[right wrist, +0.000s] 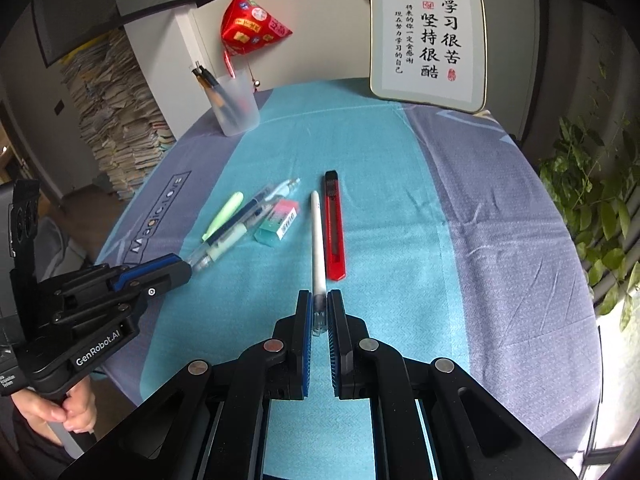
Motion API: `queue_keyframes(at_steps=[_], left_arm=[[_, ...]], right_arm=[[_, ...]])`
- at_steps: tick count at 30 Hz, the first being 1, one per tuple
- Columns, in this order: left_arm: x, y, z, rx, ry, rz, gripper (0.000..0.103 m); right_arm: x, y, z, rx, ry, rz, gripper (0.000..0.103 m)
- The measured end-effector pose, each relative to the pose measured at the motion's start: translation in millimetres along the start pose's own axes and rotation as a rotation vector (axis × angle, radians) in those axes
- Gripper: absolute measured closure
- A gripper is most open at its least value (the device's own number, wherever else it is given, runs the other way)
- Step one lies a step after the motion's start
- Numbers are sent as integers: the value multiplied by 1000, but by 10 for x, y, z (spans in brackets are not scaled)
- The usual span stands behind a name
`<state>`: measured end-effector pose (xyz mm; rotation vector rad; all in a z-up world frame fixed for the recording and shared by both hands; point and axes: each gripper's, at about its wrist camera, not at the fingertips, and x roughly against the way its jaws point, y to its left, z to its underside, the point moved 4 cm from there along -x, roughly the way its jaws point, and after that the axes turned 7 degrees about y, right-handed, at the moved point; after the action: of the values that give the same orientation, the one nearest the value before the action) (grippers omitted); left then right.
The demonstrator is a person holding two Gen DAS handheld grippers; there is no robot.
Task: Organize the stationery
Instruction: 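Lift both held pens and carry them above the clear cup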
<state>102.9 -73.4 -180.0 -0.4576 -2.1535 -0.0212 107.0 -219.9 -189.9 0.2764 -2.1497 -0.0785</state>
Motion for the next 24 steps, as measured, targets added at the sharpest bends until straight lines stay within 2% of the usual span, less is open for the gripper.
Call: queue_keyframes(at_steps=[10, 24], left_arm=[[307, 50, -182, -11, -76, -13, 98], [841, 135, -606, -28, -215, -20, 98]], right_arm=[[321, 59, -232, 13, -89, -6, 94], [687, 209, -661, 56, -203, -19, 94]])
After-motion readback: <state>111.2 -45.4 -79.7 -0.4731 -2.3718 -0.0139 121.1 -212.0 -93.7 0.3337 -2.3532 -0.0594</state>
